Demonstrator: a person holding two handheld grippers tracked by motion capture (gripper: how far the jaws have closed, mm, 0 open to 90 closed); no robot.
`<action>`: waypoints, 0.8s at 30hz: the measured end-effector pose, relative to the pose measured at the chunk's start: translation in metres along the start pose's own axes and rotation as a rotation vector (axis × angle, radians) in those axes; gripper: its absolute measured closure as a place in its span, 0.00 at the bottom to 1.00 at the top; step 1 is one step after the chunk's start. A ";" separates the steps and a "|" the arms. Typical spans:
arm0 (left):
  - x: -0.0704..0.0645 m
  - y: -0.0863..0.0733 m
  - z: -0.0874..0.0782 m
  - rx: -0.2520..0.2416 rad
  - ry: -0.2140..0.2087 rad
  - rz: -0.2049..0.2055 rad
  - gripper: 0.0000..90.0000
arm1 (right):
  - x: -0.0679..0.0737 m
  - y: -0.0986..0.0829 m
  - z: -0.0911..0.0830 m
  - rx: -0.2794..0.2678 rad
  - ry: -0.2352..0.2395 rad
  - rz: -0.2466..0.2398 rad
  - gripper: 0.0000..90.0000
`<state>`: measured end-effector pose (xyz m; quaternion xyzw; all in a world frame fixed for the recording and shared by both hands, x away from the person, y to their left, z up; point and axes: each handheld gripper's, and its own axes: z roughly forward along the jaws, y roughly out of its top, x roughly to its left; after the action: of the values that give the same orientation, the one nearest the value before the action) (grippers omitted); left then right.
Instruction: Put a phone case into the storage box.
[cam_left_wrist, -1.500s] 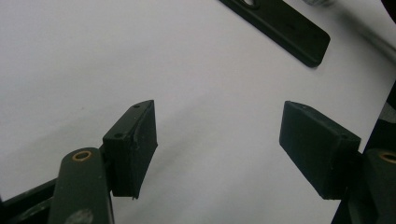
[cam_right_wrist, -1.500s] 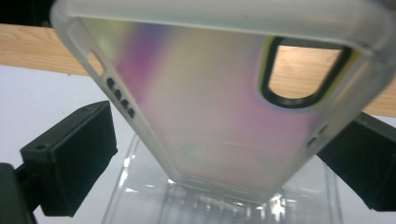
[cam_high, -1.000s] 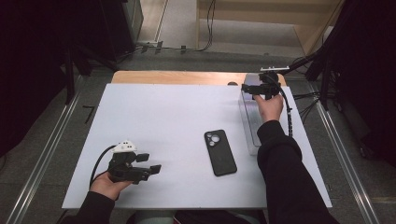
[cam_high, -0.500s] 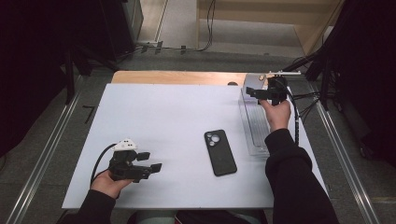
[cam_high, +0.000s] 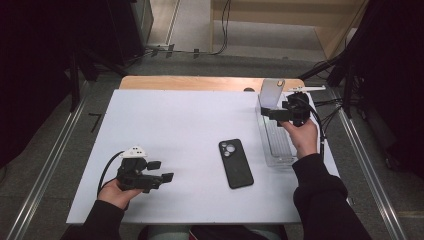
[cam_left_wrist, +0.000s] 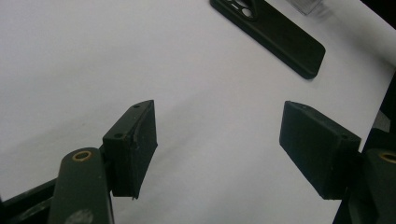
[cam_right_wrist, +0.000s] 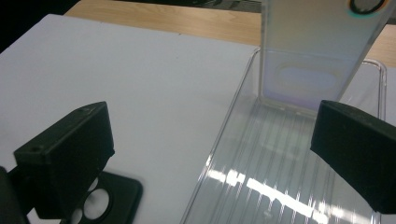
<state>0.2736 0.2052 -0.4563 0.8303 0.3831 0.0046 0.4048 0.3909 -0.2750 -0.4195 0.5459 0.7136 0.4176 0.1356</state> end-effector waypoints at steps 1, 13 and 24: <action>0.000 0.000 0.000 -0.001 -0.004 0.002 0.31 | 0.003 -0.003 -0.004 0.001 0.004 -0.010 0.00; -0.002 0.007 0.006 0.018 -0.040 0.032 0.31 | 0.027 -0.024 -0.025 0.042 0.127 -0.066 0.00; -0.003 0.012 0.009 0.016 -0.066 0.042 0.31 | 0.055 -0.040 -0.035 0.057 0.225 -0.140 0.07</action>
<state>0.2813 0.1928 -0.4532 0.8411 0.3520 -0.0175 0.4102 0.3215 -0.2443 -0.4131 0.4479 0.7724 0.4451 0.0680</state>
